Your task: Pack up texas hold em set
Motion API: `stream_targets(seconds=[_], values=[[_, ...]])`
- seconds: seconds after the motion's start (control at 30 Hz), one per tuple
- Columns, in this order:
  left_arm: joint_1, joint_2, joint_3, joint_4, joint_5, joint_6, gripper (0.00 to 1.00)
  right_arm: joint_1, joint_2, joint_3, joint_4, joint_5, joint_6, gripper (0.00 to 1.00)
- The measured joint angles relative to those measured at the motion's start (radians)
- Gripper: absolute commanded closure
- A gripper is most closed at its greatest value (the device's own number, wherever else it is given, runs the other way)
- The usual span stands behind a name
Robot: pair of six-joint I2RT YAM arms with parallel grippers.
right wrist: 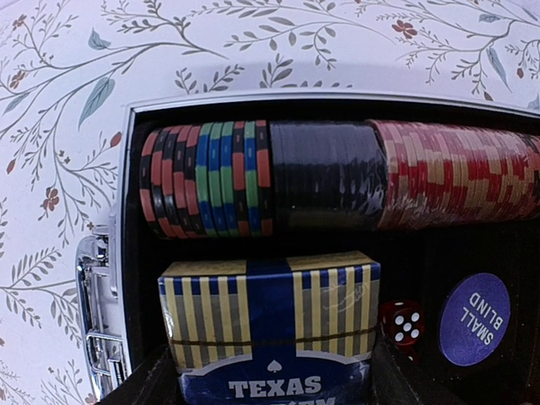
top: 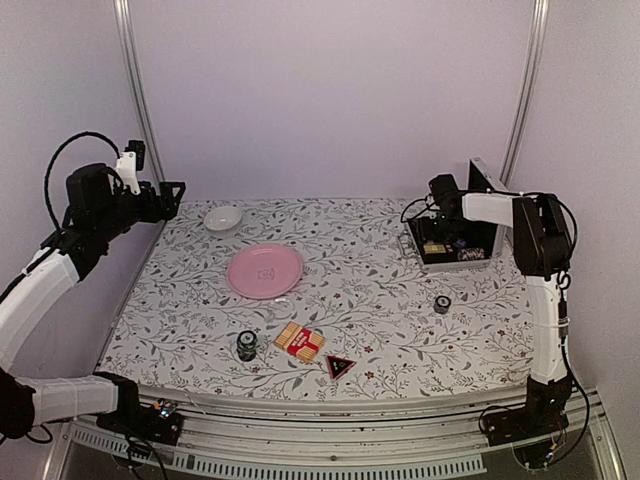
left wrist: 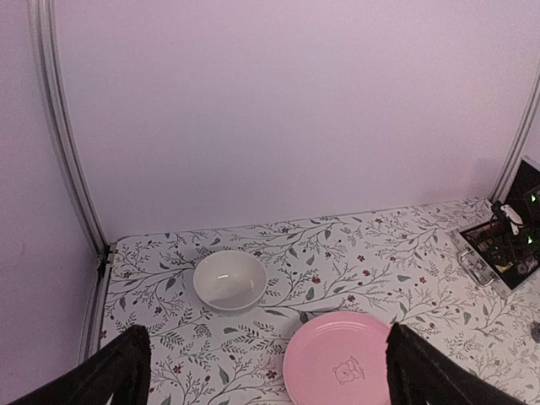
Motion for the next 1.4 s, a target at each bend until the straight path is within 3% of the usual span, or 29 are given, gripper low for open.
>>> stream_targets(seconds=[0.37,0.53,0.67,0.87,0.97,1.23,1.4], values=[[-0.001,0.000,0.000,0.000,0.000,0.000,0.03,0.084,-0.033,-0.037,-0.033,0.005,0.005,0.39],[-0.001,0.000,0.000,0.000,0.000,0.000,0.03,0.135,-0.045,-0.044,-0.062,0.005,0.013,0.31],[-0.001,0.000,-0.001,0.000,0.002,0.000,0.03,0.164,-0.052,-0.044,-0.093,0.005,0.014,0.19],[-0.002,0.000,-0.001,0.000,0.004,0.000,0.03,0.173,-0.071,-0.037,-0.168,0.007,0.010,0.15],[-0.003,0.000,-0.001,0.000,0.004,0.000,0.03,0.174,-0.082,-0.025,-0.190,0.008,0.006,0.19],[-0.003,0.000,-0.001,0.000,0.005,0.000,0.03,0.182,-0.111,-0.016,-0.182,0.010,0.015,0.46],[-0.003,0.000,-0.001,0.000,0.005,0.000,0.03,0.183,-0.111,-0.026,-0.167,0.000,0.029,0.47]])
